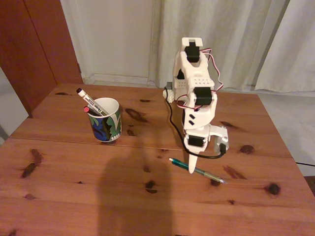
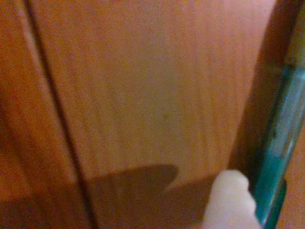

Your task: Clean up the desk and place the pens and markers into the cup

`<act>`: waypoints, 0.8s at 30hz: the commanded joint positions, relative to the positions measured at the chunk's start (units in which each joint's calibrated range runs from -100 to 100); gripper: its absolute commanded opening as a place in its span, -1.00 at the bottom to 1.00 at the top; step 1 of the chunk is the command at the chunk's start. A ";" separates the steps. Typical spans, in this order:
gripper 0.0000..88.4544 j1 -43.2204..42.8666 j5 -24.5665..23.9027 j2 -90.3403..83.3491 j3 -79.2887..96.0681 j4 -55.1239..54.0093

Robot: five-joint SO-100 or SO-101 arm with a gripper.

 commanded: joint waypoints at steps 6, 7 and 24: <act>-0.47 -0.48 0.26 1.34 -4.80 1.08; -0.47 -0.48 0.26 1.42 -4.80 2.12; -0.48 -0.48 0.31 1.34 -1.91 6.16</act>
